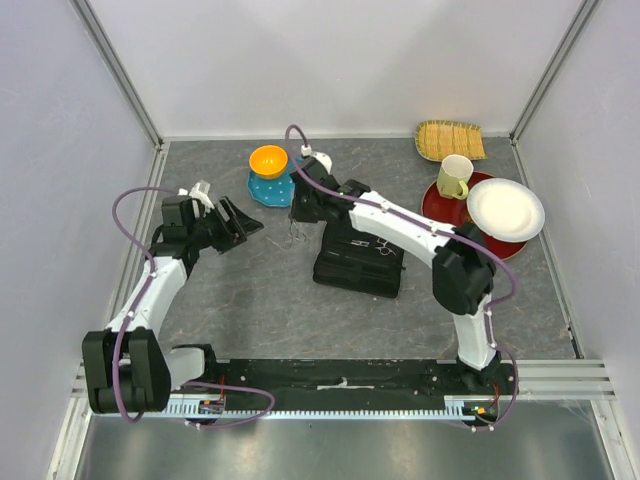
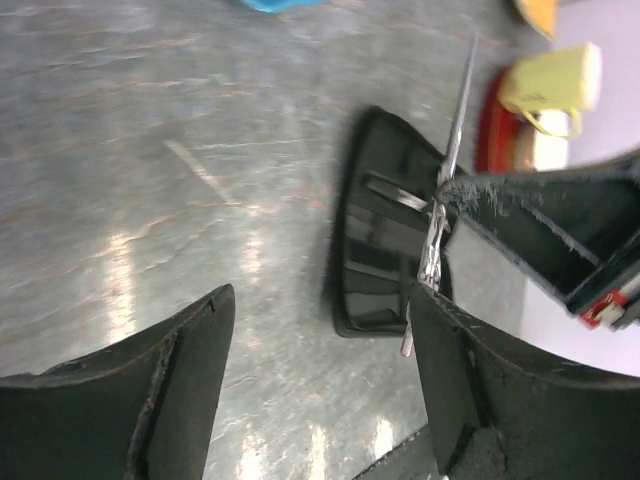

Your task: Sort the hair-cutting tools

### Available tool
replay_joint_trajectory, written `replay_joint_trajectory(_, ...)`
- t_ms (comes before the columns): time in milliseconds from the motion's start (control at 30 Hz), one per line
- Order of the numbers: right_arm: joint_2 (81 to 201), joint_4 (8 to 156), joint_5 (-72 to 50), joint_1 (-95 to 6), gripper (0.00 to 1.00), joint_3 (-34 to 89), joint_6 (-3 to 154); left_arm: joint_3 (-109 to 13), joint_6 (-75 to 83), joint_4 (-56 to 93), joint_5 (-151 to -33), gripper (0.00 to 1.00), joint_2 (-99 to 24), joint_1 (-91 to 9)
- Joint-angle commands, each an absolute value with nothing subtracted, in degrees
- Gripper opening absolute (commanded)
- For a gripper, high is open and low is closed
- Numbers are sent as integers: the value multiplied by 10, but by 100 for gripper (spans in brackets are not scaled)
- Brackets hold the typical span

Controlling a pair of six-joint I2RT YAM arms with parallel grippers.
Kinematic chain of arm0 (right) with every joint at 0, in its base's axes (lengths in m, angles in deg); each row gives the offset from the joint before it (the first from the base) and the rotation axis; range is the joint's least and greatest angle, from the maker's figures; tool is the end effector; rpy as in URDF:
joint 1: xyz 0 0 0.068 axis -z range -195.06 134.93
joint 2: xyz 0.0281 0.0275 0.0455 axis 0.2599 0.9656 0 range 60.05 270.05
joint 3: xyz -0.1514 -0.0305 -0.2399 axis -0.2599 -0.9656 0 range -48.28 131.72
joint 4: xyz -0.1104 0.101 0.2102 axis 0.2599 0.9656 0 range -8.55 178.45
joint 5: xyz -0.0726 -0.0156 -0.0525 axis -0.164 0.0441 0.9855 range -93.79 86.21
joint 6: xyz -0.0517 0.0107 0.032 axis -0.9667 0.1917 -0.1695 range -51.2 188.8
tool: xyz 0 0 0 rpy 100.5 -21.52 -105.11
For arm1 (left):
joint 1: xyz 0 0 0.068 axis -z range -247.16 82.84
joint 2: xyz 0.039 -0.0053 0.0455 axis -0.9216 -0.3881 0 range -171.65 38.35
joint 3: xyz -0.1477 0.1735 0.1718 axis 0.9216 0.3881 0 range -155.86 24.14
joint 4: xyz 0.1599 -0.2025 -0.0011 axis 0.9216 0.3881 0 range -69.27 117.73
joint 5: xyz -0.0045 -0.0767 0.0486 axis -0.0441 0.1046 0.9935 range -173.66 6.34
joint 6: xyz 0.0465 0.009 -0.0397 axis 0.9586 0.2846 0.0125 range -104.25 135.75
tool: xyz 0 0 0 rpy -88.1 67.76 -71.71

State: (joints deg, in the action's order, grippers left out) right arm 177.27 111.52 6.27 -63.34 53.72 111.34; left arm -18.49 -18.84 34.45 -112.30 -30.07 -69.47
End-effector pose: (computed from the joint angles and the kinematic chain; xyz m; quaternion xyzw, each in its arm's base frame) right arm 0.3254 0.3525 0.2691 -0.0128 0.9218 0.2129 0.3238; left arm 0.2508 -0.0123 0.2468 -0.1772 0.8647 -0.3298 0.3347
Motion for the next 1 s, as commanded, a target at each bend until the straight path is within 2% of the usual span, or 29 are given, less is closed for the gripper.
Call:
replay_joint_trajectory(0, 1697, 1050, 45, -631, 0, 526, 1168, -159, -195, 188, -1267, 80, -256, -676)
replay_joint_trajectory(267, 1648, 1019, 23, -629, 0, 519, 1184, -162, -229, 67, -1296, 86, -249, -599)
replay_joint_trajectory(400, 1631, 1004, 17, -630, 0, 506, 1185, -175, -240, 55, -1274, 86, -264, -572)
replay_joint_trajectory(467, 1625, 1000, 14, -629, 0, 501, 1185, -190, -239, 64, -1266, 82, -275, -562)
replay_joint_trajectory(500, 1623, 997, 11, -629, 0, 499, 1185, -195, -238, 81, -1254, 77, -280, -555)
replay_joint_trajectory(533, 1618, 993, 8, -629, 0, 495, 1186, -201, -236, 85, -1251, 64, -291, -551)
replay_joint_trajectory(600, 1615, 990, 6, -629, 0, 493, 1185, -212, -232, 94, -1248, 47, -299, -547)
replay_joint_trajectory(633, 1610, 989, 0, -629, 0, 492, 1185, -216, -230, 103, -1249, 24, -303, -545)
replay_joint_trajectory(700, 1608, 984, -18, -627, 0, 492, 1170, -225, -223, 110, -1248, 2, -302, -546)
replay_joint_trajectory(733, 1609, 976, -36, -620, 19, 497, 1158, -231, -219, 128, -1247, 2, -300, -545)
replay_joint_trajectory(800, 1611, 982, -117, -603, 45, 510, 1134, -258, -195, 153, -1261, 2, -295, -546)
replay_joint_trajectory(833, 1601, 983, -137, -582, 63, 509, 1116, -270, -185, 181, -1270, 2, -294, -547)
replay_joint_trajectory(933, 1570, 981, -199, -543, 78, 502, 1077, -316, -152, 219, -1345, 2, -300, -548)
replay_joint_trajectory(967, 1563, 980, -220, -535, 80, 500, 1065, -340, -141, 244, -1385, 2, -306, -548)
